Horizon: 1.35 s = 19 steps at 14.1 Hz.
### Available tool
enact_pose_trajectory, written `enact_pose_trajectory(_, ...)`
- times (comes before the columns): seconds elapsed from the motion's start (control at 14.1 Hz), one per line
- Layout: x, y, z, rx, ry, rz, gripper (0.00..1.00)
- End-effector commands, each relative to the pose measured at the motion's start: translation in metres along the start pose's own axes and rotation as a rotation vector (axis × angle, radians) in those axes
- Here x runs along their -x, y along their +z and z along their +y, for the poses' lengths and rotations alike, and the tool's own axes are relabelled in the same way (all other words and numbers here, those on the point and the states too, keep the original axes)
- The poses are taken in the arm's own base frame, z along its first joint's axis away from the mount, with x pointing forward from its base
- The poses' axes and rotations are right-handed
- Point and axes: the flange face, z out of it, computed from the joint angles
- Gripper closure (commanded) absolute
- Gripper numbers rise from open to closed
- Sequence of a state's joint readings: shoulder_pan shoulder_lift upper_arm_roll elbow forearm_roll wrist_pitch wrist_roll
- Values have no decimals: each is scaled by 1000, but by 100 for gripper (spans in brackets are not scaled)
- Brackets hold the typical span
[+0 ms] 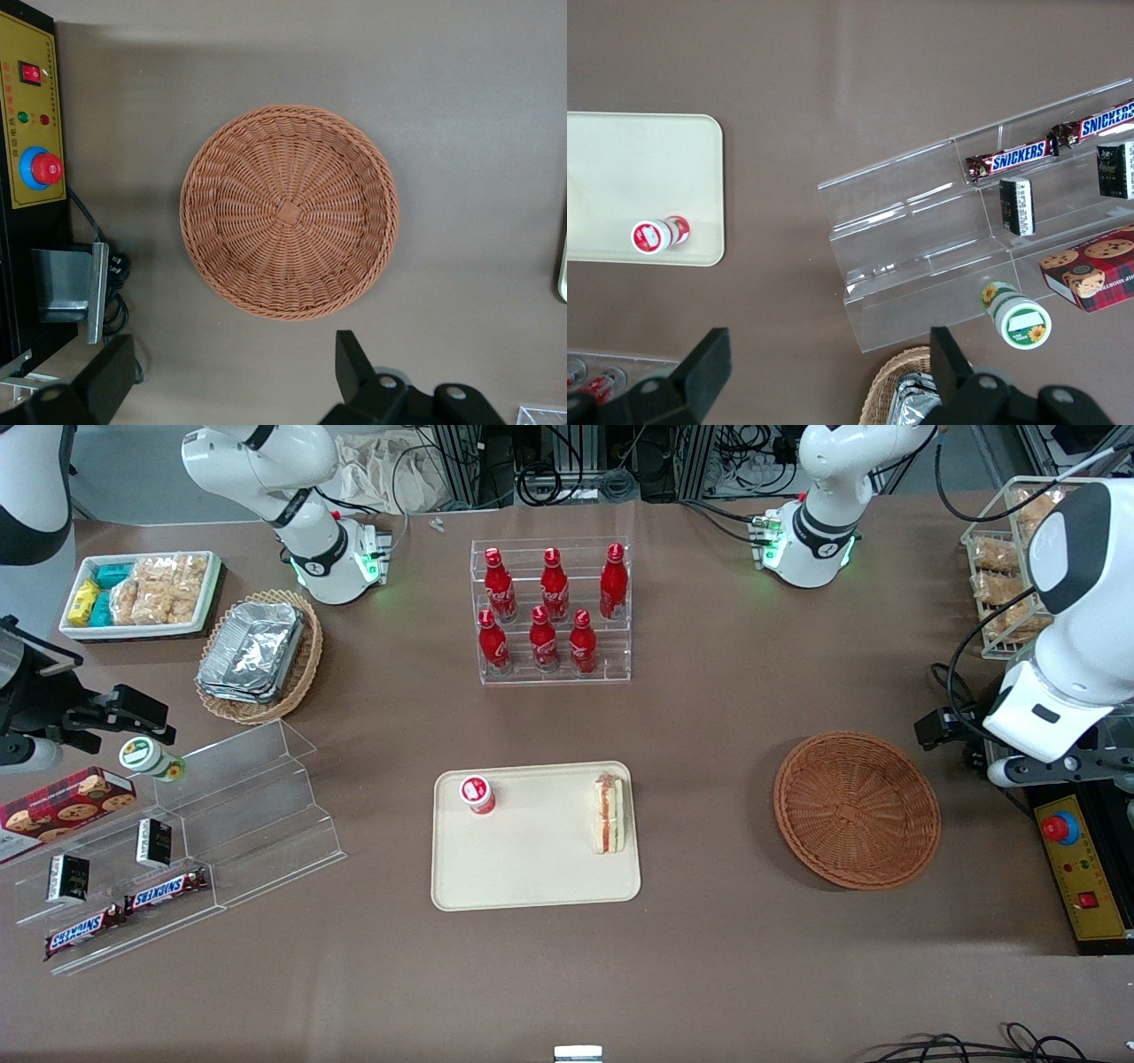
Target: Place sandwich from basket to tray
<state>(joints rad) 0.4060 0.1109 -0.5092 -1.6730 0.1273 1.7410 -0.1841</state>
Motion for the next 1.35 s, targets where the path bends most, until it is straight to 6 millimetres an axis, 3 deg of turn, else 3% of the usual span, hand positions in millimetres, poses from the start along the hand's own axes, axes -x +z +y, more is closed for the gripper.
enact_pose_trajectory(0.0, -1, 1, -3, 18, 8, 1, 0)
enact_pose_trajectory(0.14, -3, 2, -20, 20, -21, -1, 0)
enact_pose_trajectory(0.35, -1, 1, -24, 17, -28, -11, 0)
enact_pose_trajectory(0.64, 2, 4, -48, 32, 6, -42, 0)
enact_pose_trajectory(1.28, -6, -7, -38, 37, 85, -21, 0)
